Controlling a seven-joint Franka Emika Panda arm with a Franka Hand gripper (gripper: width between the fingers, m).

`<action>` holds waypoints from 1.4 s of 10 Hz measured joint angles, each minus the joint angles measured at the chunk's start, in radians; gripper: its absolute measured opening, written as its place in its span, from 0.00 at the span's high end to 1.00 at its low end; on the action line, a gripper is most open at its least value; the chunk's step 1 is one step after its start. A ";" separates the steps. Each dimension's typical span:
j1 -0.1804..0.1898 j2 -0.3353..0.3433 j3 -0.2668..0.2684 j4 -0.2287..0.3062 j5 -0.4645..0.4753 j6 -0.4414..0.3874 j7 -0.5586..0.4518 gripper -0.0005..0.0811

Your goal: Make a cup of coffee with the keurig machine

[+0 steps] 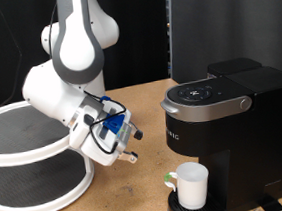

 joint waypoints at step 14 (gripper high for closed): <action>-0.080 -0.351 -0.053 -0.018 -0.148 -0.236 0.234 0.01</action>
